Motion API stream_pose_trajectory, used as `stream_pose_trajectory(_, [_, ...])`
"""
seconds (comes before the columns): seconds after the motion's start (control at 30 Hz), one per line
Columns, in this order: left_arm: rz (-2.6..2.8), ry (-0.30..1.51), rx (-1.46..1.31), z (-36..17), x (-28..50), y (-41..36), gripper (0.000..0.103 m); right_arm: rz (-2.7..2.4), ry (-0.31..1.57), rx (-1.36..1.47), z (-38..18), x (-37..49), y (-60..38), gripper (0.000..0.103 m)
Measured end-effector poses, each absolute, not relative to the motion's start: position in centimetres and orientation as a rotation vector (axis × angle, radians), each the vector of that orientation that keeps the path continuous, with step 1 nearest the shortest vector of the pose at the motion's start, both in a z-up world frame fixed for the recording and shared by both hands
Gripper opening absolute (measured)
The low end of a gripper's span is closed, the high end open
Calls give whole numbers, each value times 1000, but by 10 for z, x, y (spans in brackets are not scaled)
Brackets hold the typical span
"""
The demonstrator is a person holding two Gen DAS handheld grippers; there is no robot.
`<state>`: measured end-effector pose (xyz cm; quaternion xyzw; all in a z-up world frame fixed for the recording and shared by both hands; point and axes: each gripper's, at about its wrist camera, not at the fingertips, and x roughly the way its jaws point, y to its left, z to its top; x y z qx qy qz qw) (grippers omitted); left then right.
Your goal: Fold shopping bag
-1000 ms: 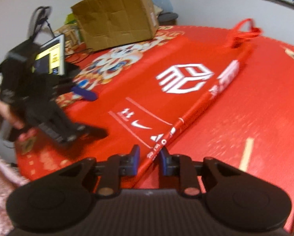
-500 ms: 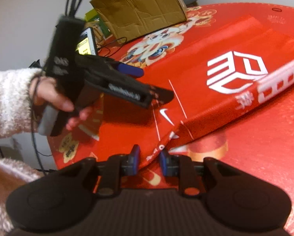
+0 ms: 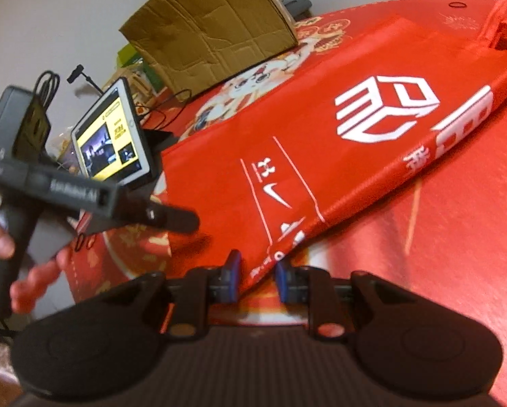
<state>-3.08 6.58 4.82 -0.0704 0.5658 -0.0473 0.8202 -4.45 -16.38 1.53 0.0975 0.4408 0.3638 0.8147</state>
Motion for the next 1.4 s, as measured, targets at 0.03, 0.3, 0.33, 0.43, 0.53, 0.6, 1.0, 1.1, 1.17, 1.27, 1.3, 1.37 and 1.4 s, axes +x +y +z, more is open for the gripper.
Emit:
stream_pose_trajectory(0.03, [-87, 1210, -151, 47, -33, 66, 103, 778, 935, 202, 16, -44, -162, 21])
stream_pose_trajectory(0.3, [-30, 1191, -8, 33, -38, 48, 103, 810, 840, 135, 30, -49, -161, 102])
stream_pose_trajectory(0.33, [-23, 1190, -2, 31, -38, 47, 103, 802, 822, 102, 34, -52, -167, 102])
stream_pose_trajectory(0.43, [-17, 1176, 11, 30, -36, 44, 103, 750, 768, -34, 40, -55, -186, 102])
stream_pose_trajectory(0.53, [-10, 1179, 10, 29, -33, 43, 103, 664, 717, -121, 42, -45, -208, 102])
stream_pose_trajectory(0.6, [-12, 1180, 12, 29, -33, 44, 103, 586, 694, -156, 43, -30, -223, 102])
stream_pose_trajectory(1.0, [-1, 1170, 4, 28, -32, 44, 103, 238, 762, 317, 24, 97, -300, 102])
stream_pose_trajectory(1.1, [-5, 1167, 7, 28, -32, 44, 103, 223, 780, 332, 14, 113, -300, 102])
stream_pose_trajectory(1.17, [-10, 1158, 10, 28, -33, 44, 103, 232, 783, 297, 9, 118, -296, 101])
stream_pose_trajectory(1.27, [-22, 1146, 18, 27, -33, 44, 103, 269, 775, 249, 6, 117, -289, 86])
stream_pose_trajectory(1.3, [-26, 1144, 21, 27, -33, 44, 103, 284, 766, 234, 6, 115, -286, 76])
stream_pose_trajectory(1.37, [-27, 1146, 23, 27, -30, 44, 103, 288, 760, 197, 7, 109, -284, 49])
stream_pose_trajectory(1.4, [-25, 1147, 23, 27, -28, 45, 103, 272, 757, 174, 9, 106, -283, 44])
